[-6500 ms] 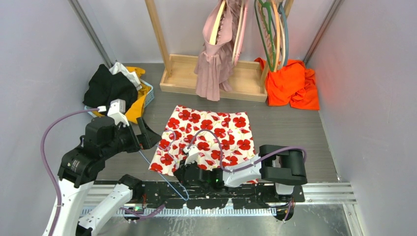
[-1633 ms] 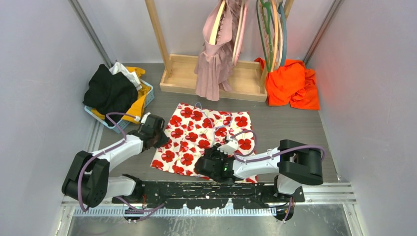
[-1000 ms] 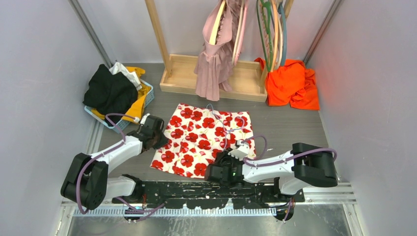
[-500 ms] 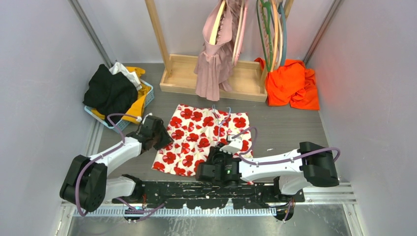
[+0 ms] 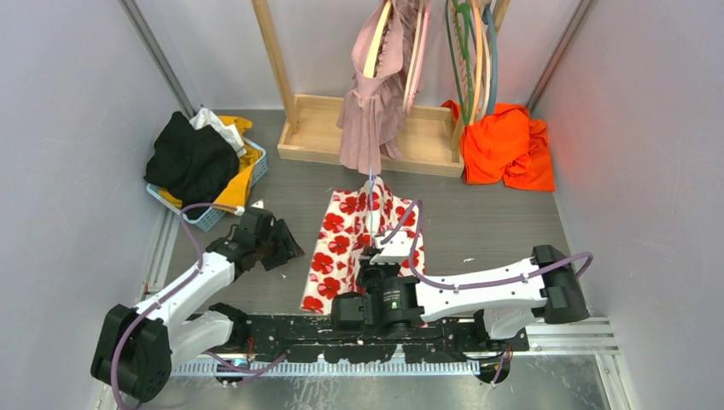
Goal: Place the skirt on the hanger
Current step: Hang the skirt on the hanger.
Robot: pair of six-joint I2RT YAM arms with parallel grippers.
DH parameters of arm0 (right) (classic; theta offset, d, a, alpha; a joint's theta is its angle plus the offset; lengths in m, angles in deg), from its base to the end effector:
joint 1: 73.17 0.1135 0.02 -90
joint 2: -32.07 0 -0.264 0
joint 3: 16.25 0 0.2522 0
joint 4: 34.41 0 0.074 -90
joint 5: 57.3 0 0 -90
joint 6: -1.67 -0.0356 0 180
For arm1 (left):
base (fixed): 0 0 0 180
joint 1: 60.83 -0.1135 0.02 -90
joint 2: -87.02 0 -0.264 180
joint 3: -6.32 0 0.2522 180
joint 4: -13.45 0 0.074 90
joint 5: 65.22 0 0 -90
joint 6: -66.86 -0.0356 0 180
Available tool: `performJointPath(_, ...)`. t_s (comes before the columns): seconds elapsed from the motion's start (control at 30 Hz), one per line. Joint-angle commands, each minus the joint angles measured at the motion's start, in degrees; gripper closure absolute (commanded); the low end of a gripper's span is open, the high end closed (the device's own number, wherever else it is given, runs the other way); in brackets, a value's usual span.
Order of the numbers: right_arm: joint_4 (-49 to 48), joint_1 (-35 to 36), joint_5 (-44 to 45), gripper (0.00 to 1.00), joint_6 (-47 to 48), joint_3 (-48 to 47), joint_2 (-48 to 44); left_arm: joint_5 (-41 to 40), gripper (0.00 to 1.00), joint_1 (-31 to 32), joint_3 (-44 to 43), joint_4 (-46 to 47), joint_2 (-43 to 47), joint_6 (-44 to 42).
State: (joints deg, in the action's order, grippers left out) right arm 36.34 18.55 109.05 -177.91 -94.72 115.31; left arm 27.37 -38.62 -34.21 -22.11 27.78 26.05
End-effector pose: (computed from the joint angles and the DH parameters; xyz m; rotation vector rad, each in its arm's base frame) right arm 0.0267 0.2618 0.2749 0.1461 1.8021 0.2446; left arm 0.1733 -0.0725 0.1705 -0.5901 2.5414 -0.5386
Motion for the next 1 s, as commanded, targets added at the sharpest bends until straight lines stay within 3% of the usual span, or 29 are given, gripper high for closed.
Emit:
performJointPath(0.0, 7.4, 3.4, 8.6, 0.99, 12.6, -8.1, -4.4, 5.8, 0.39, 0.1, -5.0, -4.4, 3.8, -4.7)
performJointPath(0.1, -2.5, 4.2, 4.1, 0.99, 28.8, -9.3, -7.9, 5.9, 0.28, 0.1, -7.9, -9.3, 7.5, -6.7)
performJointPath(0.17, -10.1, 4.3, -0.8, 0.99, 36.1, -9.1, -10.1, 4.9, 0.02, 0.1, -10.1, -12.6, 10.7, -7.5)
performJointPath(0.2, -12.2, 4.3, -2.5, 0.99, 38.8, -9.5, -10.7, 4.1, 0.00, 0.1, -11.3, -14.5, 12.1, -7.8)
performJointPath(0.57, -20.6, 2.4, -9.8, 0.99, 60.5, -31.9, -0.9, 1.6, 0.01, -0.2, -22.5, -28.7, 18.6, -10.1)
performJointPath(0.8, -23.0, -12.9, -20.5, 0.99, 65.7, -43.3, 5.4, 0.2, 0.01, -0.2, -26.1, -32.0, 21.5, -10.3)
performJointPath(0.97, -30.0, -19.2, -24.3, 0.99, 72.6, -52.3, 10.9, 0.0, 0.01, -0.2, -27.5, -33.4, 21.3, -10.4)
